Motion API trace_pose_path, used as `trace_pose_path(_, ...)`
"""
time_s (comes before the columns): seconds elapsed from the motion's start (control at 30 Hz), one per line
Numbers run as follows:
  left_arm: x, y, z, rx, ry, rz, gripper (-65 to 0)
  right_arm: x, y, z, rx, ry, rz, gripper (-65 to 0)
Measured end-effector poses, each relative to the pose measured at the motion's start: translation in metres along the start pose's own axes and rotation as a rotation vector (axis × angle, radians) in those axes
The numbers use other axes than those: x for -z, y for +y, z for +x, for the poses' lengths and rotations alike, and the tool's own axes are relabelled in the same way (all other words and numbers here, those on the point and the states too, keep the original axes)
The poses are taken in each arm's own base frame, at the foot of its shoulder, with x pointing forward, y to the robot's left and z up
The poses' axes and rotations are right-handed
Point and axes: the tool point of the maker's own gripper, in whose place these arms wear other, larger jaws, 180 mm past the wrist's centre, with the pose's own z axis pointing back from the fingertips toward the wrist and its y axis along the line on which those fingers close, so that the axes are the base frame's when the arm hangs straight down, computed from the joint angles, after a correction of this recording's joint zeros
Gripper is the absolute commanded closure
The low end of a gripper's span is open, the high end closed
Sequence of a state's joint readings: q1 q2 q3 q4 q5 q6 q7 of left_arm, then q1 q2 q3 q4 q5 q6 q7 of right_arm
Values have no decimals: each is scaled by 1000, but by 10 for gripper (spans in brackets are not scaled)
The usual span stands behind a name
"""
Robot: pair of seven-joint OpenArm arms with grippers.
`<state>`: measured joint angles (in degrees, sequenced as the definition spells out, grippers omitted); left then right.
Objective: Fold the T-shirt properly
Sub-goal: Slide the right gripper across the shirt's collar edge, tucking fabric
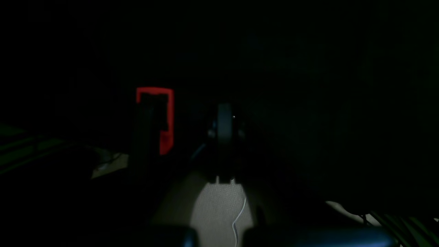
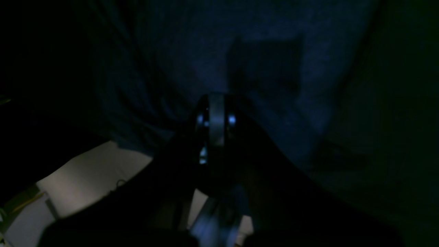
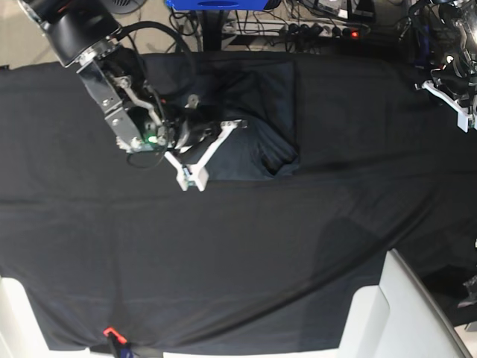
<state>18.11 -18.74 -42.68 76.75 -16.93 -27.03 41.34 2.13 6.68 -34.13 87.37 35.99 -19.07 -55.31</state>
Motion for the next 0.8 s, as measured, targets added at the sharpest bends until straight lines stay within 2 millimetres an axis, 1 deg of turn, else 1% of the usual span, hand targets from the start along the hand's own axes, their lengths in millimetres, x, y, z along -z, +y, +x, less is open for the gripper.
trace_pose_path(0.1, 0, 0, -1, 0, 2, 1, 0, 2, 6, -6, 8, 12, 18, 0)
trace_pose_path(0.2, 0, 0, -1, 1, 2, 1, 0, 2, 1, -9, 6, 18, 4, 0)
trace_pose_path(0.3, 0, 0, -1, 0, 2, 1, 0, 3, 2, -13, 9, 25, 7, 0)
trace_pose_path(0.37, 0, 0, 0, 0, 0, 1, 0, 6, 9, -24, -27, 47, 13, 0)
trace_pose_path(0.5, 0, 0, 1, 0, -2, -1, 0, 11, 31, -47, -105, 102, 41, 0)
trace_pose_path(0.7, 0, 0, 1, 0, -2, -1, 0, 16, 56, -76, -209, 165, 74, 0)
trace_pose_path(0.73, 0, 0, 1, 0, -3, 0, 0, 16, 60, -77, -222, 168, 82, 0)
trace_pose_path(0.8, 0, 0, 1, 1, -2, 0, 0, 15, 66, -71, -257, 156, 86, 0)
